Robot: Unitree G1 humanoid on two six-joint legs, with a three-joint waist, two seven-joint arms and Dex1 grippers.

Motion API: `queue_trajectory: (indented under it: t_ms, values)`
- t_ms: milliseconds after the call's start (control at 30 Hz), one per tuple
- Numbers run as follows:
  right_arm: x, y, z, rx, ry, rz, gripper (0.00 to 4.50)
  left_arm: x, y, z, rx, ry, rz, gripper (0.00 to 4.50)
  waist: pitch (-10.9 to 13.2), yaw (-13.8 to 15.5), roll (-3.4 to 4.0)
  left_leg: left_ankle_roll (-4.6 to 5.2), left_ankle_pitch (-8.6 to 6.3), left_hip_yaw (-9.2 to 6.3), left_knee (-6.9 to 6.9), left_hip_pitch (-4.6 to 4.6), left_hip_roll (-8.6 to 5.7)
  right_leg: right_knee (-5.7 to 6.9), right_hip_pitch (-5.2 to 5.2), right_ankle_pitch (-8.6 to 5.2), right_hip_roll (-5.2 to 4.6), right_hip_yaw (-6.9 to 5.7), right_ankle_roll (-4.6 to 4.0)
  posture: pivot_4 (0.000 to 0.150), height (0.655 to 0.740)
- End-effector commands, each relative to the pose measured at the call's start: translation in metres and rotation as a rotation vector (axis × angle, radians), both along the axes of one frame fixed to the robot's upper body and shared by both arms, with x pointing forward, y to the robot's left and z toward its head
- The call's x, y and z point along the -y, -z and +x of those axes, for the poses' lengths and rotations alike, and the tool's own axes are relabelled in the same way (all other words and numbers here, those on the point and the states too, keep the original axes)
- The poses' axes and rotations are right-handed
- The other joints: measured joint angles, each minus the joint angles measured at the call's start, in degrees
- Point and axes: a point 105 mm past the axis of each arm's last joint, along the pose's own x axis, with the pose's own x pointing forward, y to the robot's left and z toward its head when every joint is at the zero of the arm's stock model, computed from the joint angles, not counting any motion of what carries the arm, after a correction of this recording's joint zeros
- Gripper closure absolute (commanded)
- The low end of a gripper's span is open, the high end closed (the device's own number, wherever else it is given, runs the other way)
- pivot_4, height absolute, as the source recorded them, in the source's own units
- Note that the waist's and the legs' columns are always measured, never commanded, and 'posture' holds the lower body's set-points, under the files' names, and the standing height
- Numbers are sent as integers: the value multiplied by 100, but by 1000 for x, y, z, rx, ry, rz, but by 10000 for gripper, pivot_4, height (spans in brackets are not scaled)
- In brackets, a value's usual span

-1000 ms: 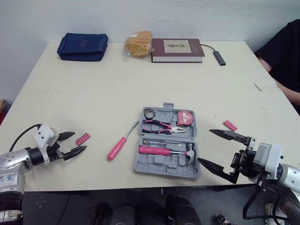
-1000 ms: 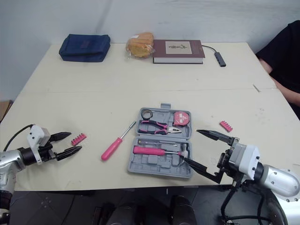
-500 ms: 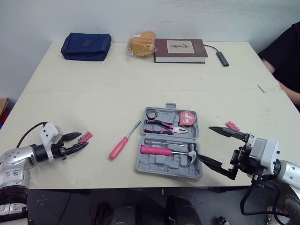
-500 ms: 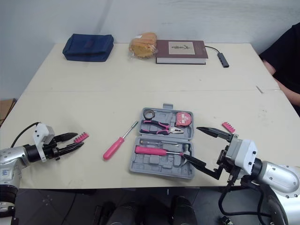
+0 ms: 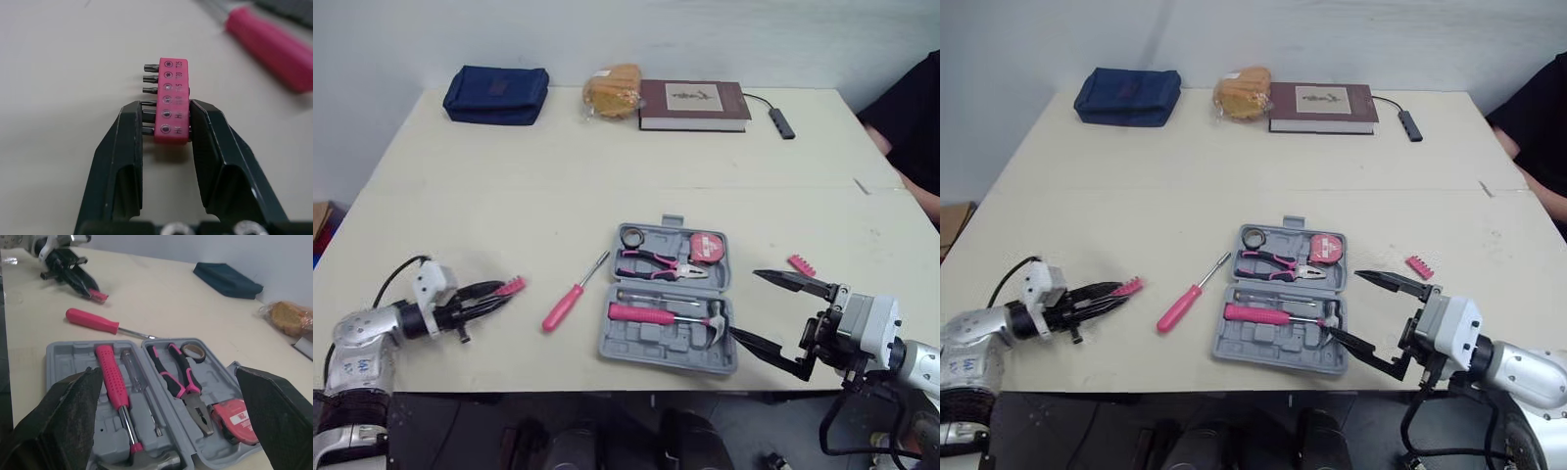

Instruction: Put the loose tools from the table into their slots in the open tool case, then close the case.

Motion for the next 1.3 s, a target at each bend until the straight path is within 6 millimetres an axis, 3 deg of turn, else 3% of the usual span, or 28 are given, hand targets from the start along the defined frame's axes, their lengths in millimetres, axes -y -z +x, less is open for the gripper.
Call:
queue_trajectory:
  t_ms: [33,100,167,433,500,567,700,933,1300]
  values:
    - [11,-1,-5,17,23,-21,0,43,-40,-10,105,187,19,38052,0,-9,1,1,0,3,0,1,-1,-2,1,1,1,2,1,1500,7400]
    - [16,4,-8,-8,29,-29,0,79,-44,-25,58,352,97,38052,0,-4,0,4,2,5,0,0,-2,-8,4,1,5,1,3,1500,7400]
    - [19,7,-10,-22,25,-41,0,101,-49,-32,-16,411,114,38052,1,-7,6,5,2,5,0,2,-3,-15,8,2,43,1,4,1500,7400]
    - [25,5,-13,-20,33,-65,0,144,-62,-34,-56,468,255,38052,4,-22,10,-15,14,13,-1,17,9,-18,8,1,66,27,2,1500,7400]
    - [24,7,-16,-28,32,-71,0,155,-46,-38,-68,488,391,38052,5,-14,11,-17,15,13,-1,18,11,-11,6,-2,65,30,-2,1500,7400]
    - [22,8,-18,-32,34,-72,0,157,-33,-40,-89,490,494,38052,5,-1,11,-18,16,12,-1,16,11,-6,5,-3,67,28,-4,1500,7400]
    - [21,10,-23,-42,48,-69,0,153,-29,-35,-90,468,577,38052,5,3,11,-15,17,13,-1,10,7,-5,4,-2,69,29,-3,1500,7400]
    - [23,8,-24,-36,80,-80,0,159,-15,-31,-136,442,594,38052,5,7,11,-12,19,10,1,11,8,-16,3,-3,63,29,-4,1500,7400]
    - [22,3,-23,-6,111,-84,0,168,-8,-19,-119,394,599,38052,5,11,10,-8,21,9,5,9,7,-7,3,-3,62,28,-4,1500,7400]
